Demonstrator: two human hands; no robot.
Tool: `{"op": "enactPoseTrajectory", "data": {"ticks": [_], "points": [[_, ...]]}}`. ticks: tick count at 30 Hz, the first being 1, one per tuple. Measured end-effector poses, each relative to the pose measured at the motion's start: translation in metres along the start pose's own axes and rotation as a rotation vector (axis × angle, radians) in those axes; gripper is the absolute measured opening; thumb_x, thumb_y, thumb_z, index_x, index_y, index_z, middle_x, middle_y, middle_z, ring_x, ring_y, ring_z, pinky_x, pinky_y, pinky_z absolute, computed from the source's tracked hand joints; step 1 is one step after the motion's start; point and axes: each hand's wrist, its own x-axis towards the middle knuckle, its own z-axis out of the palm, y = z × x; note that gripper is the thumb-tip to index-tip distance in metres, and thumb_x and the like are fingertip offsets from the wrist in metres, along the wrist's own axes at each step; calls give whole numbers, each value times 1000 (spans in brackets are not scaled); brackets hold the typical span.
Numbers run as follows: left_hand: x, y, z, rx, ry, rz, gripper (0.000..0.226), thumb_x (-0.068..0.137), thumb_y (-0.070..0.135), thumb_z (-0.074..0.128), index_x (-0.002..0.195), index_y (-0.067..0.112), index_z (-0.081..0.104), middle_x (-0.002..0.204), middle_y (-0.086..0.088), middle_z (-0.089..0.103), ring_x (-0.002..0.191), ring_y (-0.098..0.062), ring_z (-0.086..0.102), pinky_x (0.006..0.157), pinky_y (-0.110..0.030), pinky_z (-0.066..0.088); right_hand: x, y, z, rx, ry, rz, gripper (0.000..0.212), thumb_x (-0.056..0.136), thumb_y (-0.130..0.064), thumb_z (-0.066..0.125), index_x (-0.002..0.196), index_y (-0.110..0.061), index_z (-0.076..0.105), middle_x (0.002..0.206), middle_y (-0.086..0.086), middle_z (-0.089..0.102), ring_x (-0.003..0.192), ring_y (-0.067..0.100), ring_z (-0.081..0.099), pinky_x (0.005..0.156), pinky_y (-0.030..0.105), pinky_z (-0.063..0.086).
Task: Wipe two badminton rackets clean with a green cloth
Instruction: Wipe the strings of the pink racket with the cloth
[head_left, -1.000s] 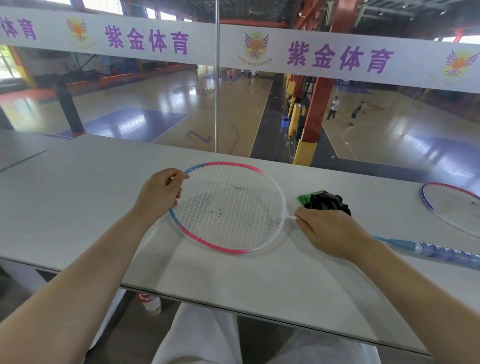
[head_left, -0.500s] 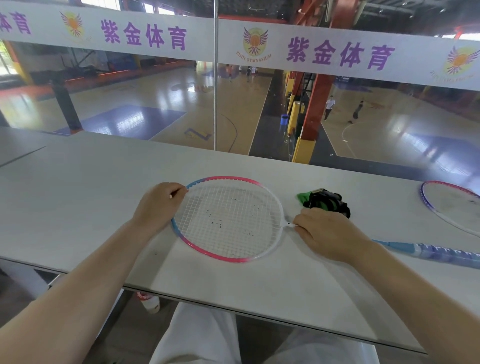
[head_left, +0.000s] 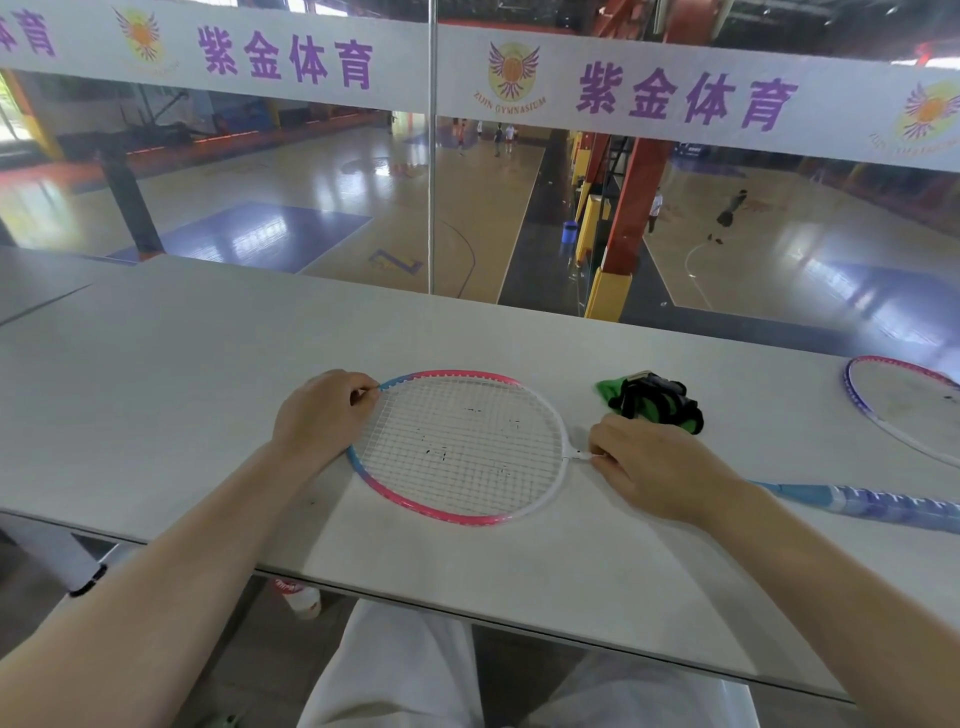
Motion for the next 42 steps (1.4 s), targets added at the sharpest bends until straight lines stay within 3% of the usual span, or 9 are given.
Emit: {"op": "enactPoseTrajectory", "data": {"ticks": [11,15,18,22,26,28,31,37,42], "points": [[0,2,2,31,-14,-10,23,97,33,49,101,30,72,85,8,57,83,-15,57,71,-33,47,-1,3,8,-12,57,-17,16,98,-30,50,88,-19,53,82,-9,47,63,16,49,54,31,36],[-2,-2,0,-13,-43,51,23,99,30,48,102,25,70,87,7,56,85,-14,56,71,-28,42,1,4,4,82,36,27,15,98,-35,48,89,-24,53,82,-12,51,70,10,49,61,28,41],[-9,-5,-7,-29,-75,127,27,101,34,46,116,23,65,104,6,58,103,-16,52,84,-27,39,12,14,-2,143,181,88,11,96,-24,48,90,-23,57,81,-12,54,76,12,51,70,33,45],[-20,-16,-14,-89,-200,187,57,92,59,43,137,25,50,134,7,47,127,-15,37,106,-30,29,28,42,-3,70,236,271,32,86,-12,56,116,-21,57,114,1,55,108,25,48,94,41,38],[-29,-23,-20,-123,-435,189,97,73,78,43,153,27,23,157,8,25,143,-10,21,118,-31,18,39,63,4,134,-33,392,65,83,-33,65,142,-31,37,145,2,38,134,29,30,111,47,27],[-32,-26,-23,-131,-496,179,118,61,93,44,156,28,16,160,9,18,146,-9,17,121,-33,16,44,68,9,164,-114,418,66,84,-41,64,143,-34,34,142,3,43,130,29,39,108,47,35],[-33,-28,-23,-85,-511,183,125,57,96,44,157,28,11,162,10,14,147,-7,14,122,-34,15,47,71,16,171,-108,399,48,90,-44,59,134,-36,40,123,3,56,108,25,54,93,43,46],[-37,-17,-23,77,-479,192,144,40,107,17,157,24,9,163,9,10,149,-9,11,121,-30,11,50,70,23,114,-21,365,25,96,-33,53,120,-26,52,106,3,62,91,27,58,78,41,49],[-39,-14,-24,89,-477,184,142,43,106,21,157,24,5,164,9,7,149,-8,7,120,-28,8,63,52,16,175,39,336,20,96,-28,52,116,-29,54,105,-1,63,89,23,57,77,39,48]]}}
